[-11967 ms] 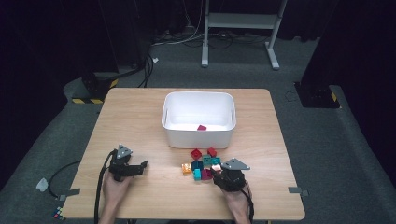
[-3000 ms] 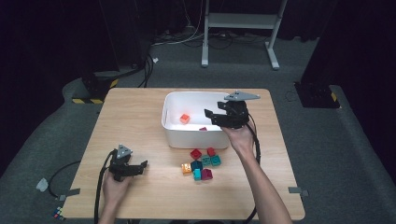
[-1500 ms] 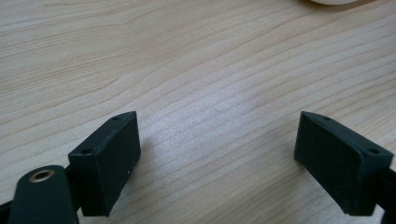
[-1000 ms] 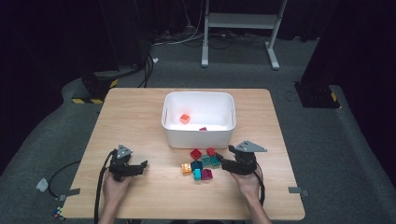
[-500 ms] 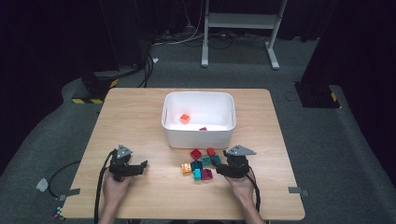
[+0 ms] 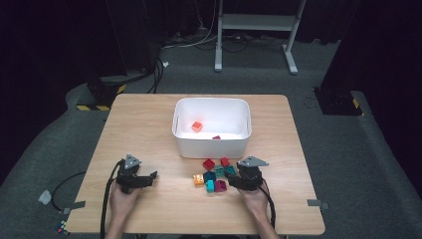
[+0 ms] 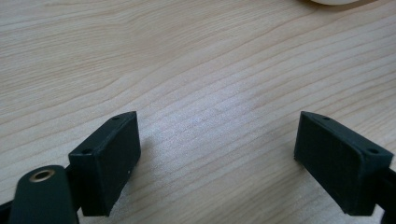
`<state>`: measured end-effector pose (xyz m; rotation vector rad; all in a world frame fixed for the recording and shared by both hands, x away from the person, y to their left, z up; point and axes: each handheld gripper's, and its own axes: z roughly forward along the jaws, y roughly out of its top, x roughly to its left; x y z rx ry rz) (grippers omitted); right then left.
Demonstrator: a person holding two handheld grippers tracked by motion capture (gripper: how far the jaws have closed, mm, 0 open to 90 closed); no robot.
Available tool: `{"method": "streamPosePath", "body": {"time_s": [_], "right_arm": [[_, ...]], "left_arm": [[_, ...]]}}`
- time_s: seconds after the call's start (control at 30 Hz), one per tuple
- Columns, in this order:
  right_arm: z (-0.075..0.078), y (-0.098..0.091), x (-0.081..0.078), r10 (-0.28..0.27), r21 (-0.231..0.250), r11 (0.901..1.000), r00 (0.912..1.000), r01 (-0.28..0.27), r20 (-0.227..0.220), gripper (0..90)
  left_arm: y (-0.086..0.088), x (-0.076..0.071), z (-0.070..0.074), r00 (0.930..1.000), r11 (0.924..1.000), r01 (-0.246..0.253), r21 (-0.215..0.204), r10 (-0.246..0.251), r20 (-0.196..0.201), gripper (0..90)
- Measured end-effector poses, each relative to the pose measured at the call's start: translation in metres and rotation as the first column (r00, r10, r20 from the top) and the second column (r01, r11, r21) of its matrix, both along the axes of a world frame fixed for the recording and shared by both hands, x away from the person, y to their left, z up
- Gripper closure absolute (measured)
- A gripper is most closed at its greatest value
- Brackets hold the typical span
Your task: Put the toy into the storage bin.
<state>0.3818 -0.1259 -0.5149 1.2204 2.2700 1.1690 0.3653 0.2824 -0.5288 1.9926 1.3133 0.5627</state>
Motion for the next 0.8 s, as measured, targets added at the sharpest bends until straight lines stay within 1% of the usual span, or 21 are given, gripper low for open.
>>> {"method": "streamPosePath", "body": {"time_s": [0.13, 0.23, 0.4, 0.57, 0.7, 0.8], "right_arm": [[-0.0019, 0.0010, 0.0002, -0.003, -0.012, 0.9999, 1.0000, 0.003, 0.001, 42.5], [-0.0031, 0.0010, 0.0010, -0.004, -0.016, 0.9999, 1.0000, 0.004, -0.006, 44.8], [-0.0035, 0.0020, 0.0004, -0.001, -0.035, 0.9994, 1.0000, 0.000, -0.005, 49.2], [-0.0041, 0.0019, 0.0003, -0.001, -0.041, 0.9992, 1.0000, 0.000, -0.006, 53.0], [-0.0047, 0.0027, -0.0003, 0.005, -0.055, 0.9985, 1.0000, -0.005, -0.004, 56.3], [-0.0051, 0.0016, -0.0020, 0.000, -0.055, 0.9985, 1.0000, 0.000, 0.005, 57.9]], "left_arm": [[0.0000, 0.0000, 0.0000, 1.0000, 1.0000, 0.000, 0.000, 0.000, 0.000, 14.5], [0.0000, 0.0000, 0.0000, 1.0000, 1.0000, 0.000, 0.000, 0.000, 0.000, 14.5], [0.0000, 0.0000, 0.0000, 1.0000, 1.0000, 0.000, 0.000, 0.000, 0.000, 14.5], [0.0000, 0.0000, 0.0000, 1.0000, 1.0000, 0.000, 0.000, 0.000, 0.000, 14.5], [0.0000, 0.0000, 0.0000, 1.0000, 1.0000, 0.000, 0.000, 0.000, 0.000, 14.5], [0.0000, 0.0000, 0.0000, 1.0000, 1.0000, 0.000, 0.000, 0.000, 0.000, 14.5]]}}
